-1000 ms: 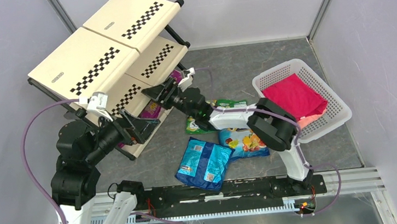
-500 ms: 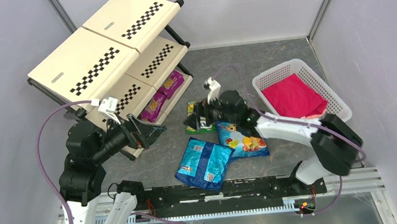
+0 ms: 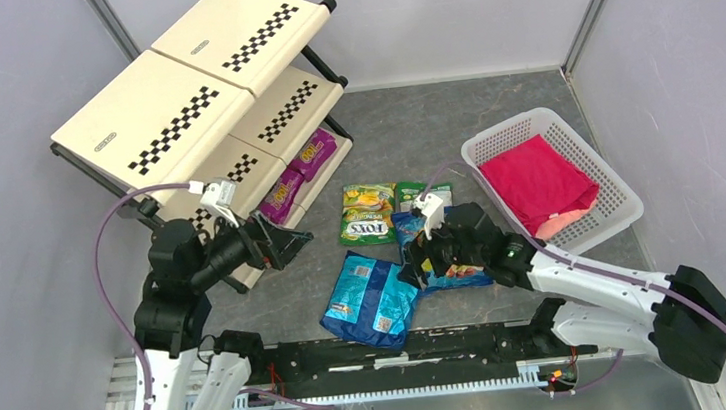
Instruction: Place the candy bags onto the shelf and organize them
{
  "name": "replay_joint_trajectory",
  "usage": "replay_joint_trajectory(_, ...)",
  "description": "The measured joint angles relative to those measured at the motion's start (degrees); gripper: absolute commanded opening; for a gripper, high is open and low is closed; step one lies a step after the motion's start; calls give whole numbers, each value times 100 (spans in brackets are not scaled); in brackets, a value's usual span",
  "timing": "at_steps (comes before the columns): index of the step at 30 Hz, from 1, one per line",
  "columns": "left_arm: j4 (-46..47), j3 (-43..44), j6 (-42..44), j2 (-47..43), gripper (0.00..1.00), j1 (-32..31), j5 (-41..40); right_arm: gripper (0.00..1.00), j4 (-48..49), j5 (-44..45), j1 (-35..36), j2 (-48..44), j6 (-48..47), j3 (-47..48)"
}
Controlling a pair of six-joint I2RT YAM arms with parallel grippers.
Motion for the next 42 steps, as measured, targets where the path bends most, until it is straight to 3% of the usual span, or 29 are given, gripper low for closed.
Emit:
replay_joint_trajectory(9,256,-415,273,-452,100,0,98,98,610,-398,42,323,304,-345)
replay_joint_trajectory(15,503,-599,315,-1049,100,13,138,97,2142,-184,468,1552,1360,31)
replay_joint_trajectory(25,608,-623,317,-1147,100,133,63,90,4544,680,1292,5416,3515,2997)
replay_joint_trajectory(35,612,-623,317,-1270,100,256,-72,86,4339,1373,1495,7298,4201,5556)
replay_joint_trajectory(38,612,-623,317,-1270,100,262,-70,79,4269,1445,1495,7587,4393,5860)
replay_joint_trajectory(42,612,-623,317,-1270,100,264,-72,61,4172,1526,1495,7943,4579,6166)
